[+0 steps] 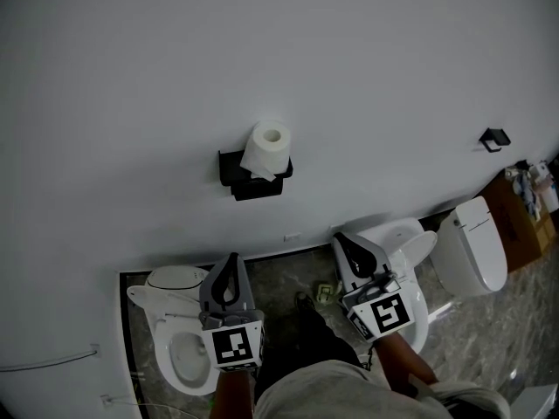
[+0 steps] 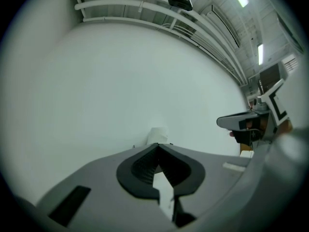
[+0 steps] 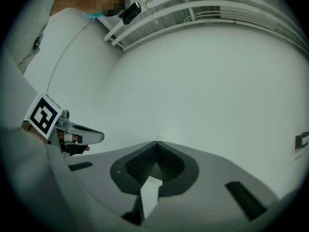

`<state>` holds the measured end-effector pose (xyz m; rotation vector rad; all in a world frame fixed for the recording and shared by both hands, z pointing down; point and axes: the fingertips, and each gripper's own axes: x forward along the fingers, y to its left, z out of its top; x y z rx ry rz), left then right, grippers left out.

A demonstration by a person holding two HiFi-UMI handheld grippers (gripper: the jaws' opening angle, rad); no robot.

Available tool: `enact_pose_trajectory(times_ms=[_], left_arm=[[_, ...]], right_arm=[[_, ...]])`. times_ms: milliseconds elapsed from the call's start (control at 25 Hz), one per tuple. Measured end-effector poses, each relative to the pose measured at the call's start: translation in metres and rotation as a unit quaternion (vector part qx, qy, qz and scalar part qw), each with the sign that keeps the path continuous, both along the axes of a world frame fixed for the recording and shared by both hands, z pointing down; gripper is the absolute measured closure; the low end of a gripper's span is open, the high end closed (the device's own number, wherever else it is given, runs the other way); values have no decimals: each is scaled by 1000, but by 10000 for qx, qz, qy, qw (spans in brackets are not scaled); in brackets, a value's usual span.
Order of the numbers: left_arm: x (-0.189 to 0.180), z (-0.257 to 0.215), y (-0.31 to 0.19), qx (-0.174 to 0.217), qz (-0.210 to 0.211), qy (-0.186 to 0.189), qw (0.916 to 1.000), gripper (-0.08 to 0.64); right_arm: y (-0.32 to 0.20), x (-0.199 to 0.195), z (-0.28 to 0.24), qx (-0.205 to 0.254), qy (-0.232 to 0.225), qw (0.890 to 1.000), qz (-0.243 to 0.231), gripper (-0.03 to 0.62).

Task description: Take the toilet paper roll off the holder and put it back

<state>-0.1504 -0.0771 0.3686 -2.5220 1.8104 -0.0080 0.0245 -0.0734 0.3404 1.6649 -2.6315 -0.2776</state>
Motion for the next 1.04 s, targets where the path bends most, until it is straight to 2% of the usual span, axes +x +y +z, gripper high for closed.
enact_pose_trajectory(times_ms=[240, 360, 440, 1040], left_arm=[[-8, -3, 4, 25, -12, -54, 10000, 551], [-9, -6, 5, 62, -36, 98, 9999, 551], [-9, -4, 5, 49, -2, 43, 10000, 551], [-6, -4, -5, -14, 125, 33, 9999, 551]], right_arm=[[1, -15, -6, 67, 72, 9999, -101, 589], [1, -21, -5, 35, 133, 9998, -128, 589], [1, -24, -2, 20, 158, 9997, -178, 589], [-5, -26, -5, -18, 284, 9995, -116, 589]])
